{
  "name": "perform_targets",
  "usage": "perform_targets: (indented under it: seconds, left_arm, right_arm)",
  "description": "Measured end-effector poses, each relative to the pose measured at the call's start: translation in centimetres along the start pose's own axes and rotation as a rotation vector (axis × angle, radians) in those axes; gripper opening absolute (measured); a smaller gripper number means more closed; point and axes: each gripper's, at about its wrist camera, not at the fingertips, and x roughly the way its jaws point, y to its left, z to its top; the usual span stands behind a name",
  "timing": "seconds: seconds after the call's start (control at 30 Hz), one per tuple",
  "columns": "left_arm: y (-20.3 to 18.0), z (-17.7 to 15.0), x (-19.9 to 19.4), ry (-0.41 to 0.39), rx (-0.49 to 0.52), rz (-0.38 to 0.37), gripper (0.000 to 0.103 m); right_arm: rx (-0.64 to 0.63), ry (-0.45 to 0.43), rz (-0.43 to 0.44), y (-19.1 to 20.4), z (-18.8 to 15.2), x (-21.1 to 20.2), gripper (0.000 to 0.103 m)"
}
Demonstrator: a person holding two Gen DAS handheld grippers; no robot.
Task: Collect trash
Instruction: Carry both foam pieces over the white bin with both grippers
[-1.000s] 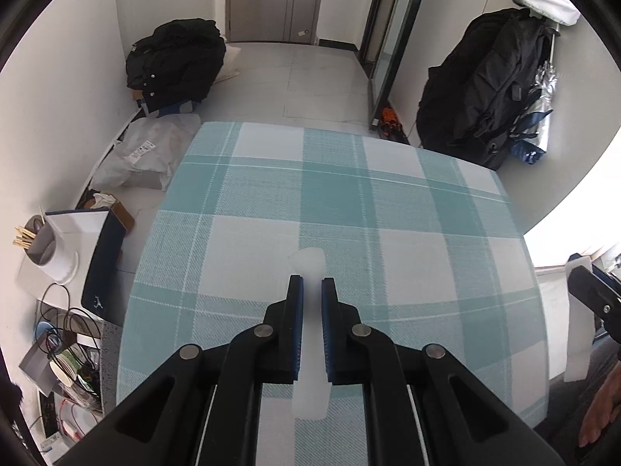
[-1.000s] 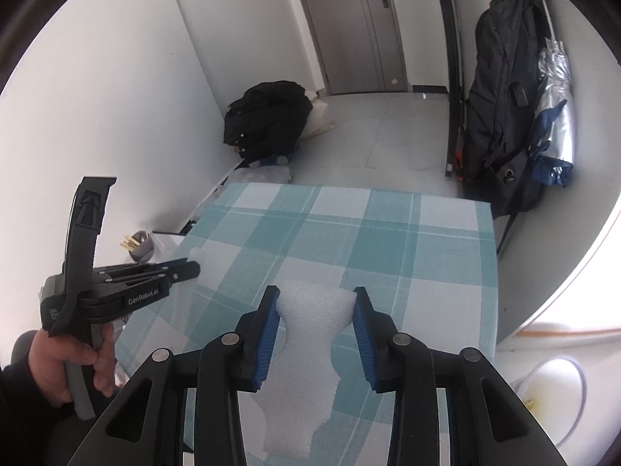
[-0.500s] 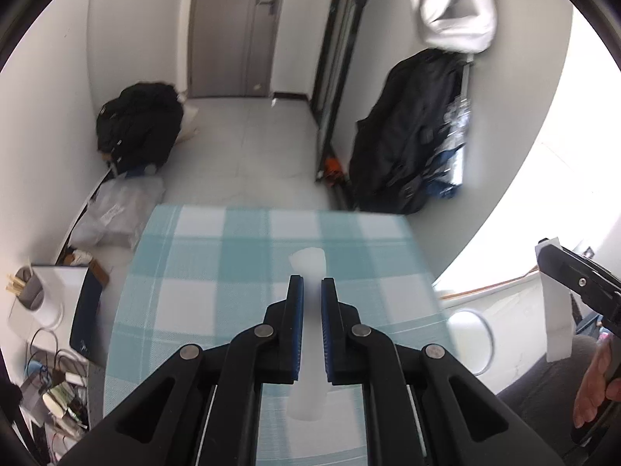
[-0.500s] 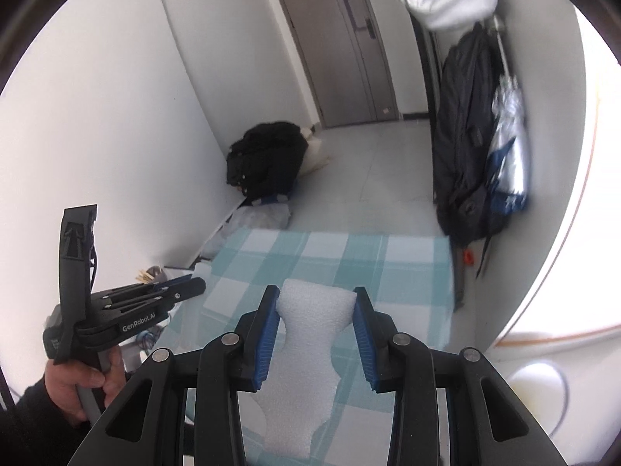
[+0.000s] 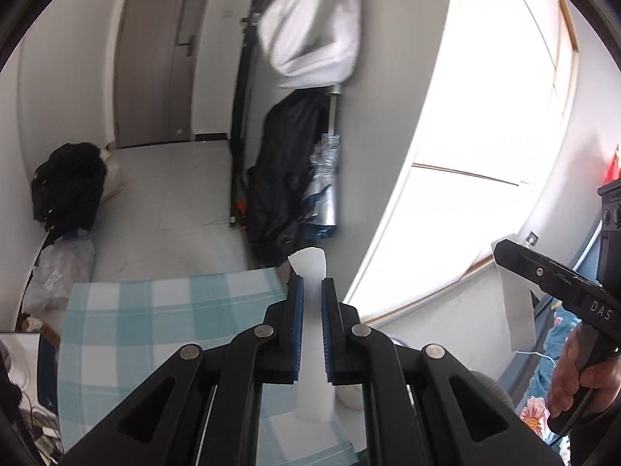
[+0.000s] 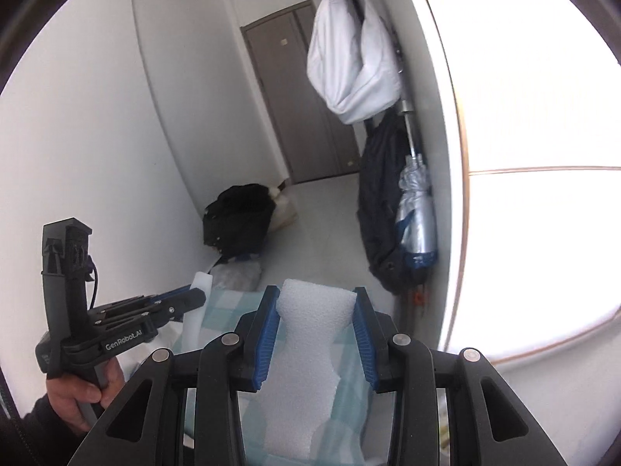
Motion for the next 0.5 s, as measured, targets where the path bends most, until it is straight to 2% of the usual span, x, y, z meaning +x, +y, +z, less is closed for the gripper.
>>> perform_targets:
  seconds: [0.2, 0.5]
  left_arm:
    - [-3.9, 0.9, 2.7, 0.020, 0.057, -0.071, 0.005]
    - [-8.3, 0.5, 8.5, 0.112, 0.101, -0.162, 0.005]
  right_arm:
    - [0.074, -0.009, -0.088, -5.8, -0.3, -1.9, 0.036]
    - [0.182, 0.030, -0.221, -13.6, -3.4, -2.2, 0.036]
